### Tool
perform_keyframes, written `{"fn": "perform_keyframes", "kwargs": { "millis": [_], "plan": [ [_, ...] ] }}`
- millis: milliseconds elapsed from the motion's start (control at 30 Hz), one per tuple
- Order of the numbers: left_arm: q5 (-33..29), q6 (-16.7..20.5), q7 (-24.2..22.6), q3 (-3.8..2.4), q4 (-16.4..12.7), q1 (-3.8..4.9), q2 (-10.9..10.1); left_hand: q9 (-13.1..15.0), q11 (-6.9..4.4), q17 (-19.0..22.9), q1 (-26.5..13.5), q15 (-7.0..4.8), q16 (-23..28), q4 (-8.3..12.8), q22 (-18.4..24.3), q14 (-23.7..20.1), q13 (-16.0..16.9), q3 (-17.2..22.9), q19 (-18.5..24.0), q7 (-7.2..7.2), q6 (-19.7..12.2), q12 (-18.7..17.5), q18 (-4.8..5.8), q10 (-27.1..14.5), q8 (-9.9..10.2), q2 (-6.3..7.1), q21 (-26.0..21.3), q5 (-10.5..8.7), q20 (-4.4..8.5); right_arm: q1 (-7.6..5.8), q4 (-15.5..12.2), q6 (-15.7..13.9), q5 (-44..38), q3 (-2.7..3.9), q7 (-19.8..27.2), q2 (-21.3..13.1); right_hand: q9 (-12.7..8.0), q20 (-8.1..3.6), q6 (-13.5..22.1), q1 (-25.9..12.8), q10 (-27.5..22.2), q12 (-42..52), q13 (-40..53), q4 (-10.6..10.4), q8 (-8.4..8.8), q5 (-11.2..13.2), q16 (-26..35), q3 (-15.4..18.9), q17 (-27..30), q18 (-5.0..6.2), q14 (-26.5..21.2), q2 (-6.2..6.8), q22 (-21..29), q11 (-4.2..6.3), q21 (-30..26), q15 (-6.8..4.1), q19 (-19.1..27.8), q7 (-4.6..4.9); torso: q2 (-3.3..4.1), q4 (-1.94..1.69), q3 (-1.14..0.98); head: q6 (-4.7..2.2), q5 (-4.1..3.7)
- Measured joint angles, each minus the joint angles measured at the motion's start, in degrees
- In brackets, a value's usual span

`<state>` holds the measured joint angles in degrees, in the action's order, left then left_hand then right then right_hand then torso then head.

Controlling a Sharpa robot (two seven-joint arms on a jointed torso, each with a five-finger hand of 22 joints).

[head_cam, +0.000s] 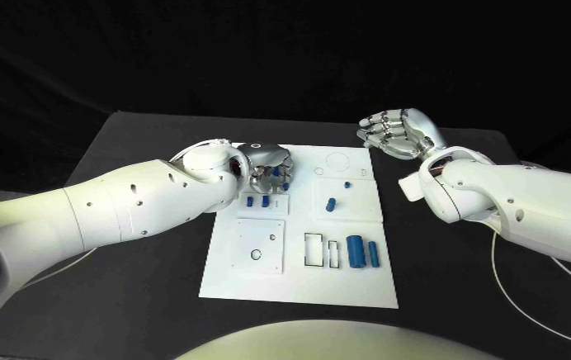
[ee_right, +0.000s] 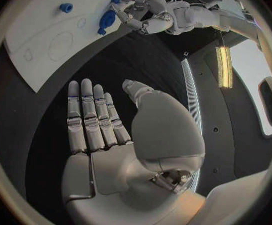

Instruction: Assemble the parts on the task board

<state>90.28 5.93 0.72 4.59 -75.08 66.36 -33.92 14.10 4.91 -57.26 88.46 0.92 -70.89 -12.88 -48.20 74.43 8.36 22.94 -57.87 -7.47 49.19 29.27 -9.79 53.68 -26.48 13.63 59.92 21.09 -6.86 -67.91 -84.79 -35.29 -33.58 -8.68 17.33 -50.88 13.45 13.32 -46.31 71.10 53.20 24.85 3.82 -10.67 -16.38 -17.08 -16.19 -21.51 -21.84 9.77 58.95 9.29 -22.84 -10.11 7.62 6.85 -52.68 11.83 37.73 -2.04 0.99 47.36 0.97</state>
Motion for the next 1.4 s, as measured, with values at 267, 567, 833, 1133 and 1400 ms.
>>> {"fn": "perform_keyframes", "kwargs": {
  "millis": [267,567,833,1133,1400],
  "plan": [
    [0.02,-0.39,0.06,0.10,0.43,-0.01,0.48,-0.07,0.01,-0.05,0.00,0.21,-0.45,-0.07,-0.57,0.20,-0.05,0.25,-0.20,0.00,0.00,0.00,0.00,0.41,0.00,0.00,0.42,0.00,0.20,0.00,-0.03,0.02,0.00,0.00,0.00,0.07,0.00,0.00,0.00,0.00,0.00,0.00,0.00,0.00,0.00,0.00,0.00,0.00,0.00,0.00,0.00,0.00,0.00,0.00,0.00,0.00,0.00,0.00,0.01,0.03,0.03,0.20,-0.08],
    [0.01,-0.62,0.12,0.16,0.83,0.06,0.92,-0.30,0.02,-0.54,0.00,0.19,-1.41,0.16,-1.68,0.61,-0.20,0.48,-0.70,0.00,0.00,0.02,0.00,0.65,0.43,0.00,1.59,0.00,0.30,0.00,0.02,0.05,0.00,0.01,-0.02,0.32,0.00,0.00,0.00,0.00,0.00,0.00,0.00,0.00,0.00,0.00,0.29,0.00,0.00,0.00,0.00,0.00,0.11,0.00,0.00,0.00,0.00,0.00,0.00,-0.04,0.05,0.41,-0.33],
    [-0.04,-0.76,0.16,0.20,0.96,0.08,1.11,-0.30,-0.19,-0.32,0.04,0.19,-1.65,0.35,-1.81,0.64,-0.23,0.99,-0.70,-0.30,0.30,0.03,0.00,1.03,0.43,-0.04,1.66,0.00,0.30,0.00,0.04,0.09,0.00,0.01,-0.05,0.37,0.00,0.00,0.00,0.00,0.00,0.00,0.00,0.00,0.00,0.00,0.29,0.00,0.00,0.00,0.00,0.00,0.11,0.00,0.00,0.00,0.00,0.00,-0.03,-0.07,0.07,0.46,-0.38],
    [-0.16,-0.95,-0.03,0.25,1.18,0.05,1.43,-0.33,-0.75,-2.18,0.87,-0.70,-4.66,2.01,-5.39,2.55,-0.72,3.17,-1.87,-0.27,3.46,-0.68,0.00,4.57,0.72,-1.22,5.10,-0.01,0.58,0.00,0.02,0.13,0.00,0.00,-0.10,0.34,-0.04,0.00,0.00,0.00,0.00,0.00,0.00,0.00,0.00,0.00,0.29,0.00,0.00,0.00,0.00,0.00,0.19,0.00,0.00,0.00,0.00,0.00,-0.04,-0.04,0.04,0.54,-0.27],
    [-0.38,-0.73,-0.38,0.23,1.36,0.07,1.50,-0.48,-0.70,-2.38,0.30,-0.71,-5.64,3.55,-8.20,3.59,-2.12,4.97,-3.17,-0.41,5.31,-4.48,0.96,7.47,1.77,-1.75,7.52,-0.14,0.52,0.00,0.02,0.17,0.00,0.00,-0.14,0.30,-0.04,0.00,0.00,0.00,0.00,0.00,0.00,0.00,0.00,0.00,0.29,0.00,0.00,0.00,0.00,0.00,0.19,0.00,0.00,0.00,0.00,0.00,-0.07,-0.04,0.04,0.55,-0.27]
  ]
}}
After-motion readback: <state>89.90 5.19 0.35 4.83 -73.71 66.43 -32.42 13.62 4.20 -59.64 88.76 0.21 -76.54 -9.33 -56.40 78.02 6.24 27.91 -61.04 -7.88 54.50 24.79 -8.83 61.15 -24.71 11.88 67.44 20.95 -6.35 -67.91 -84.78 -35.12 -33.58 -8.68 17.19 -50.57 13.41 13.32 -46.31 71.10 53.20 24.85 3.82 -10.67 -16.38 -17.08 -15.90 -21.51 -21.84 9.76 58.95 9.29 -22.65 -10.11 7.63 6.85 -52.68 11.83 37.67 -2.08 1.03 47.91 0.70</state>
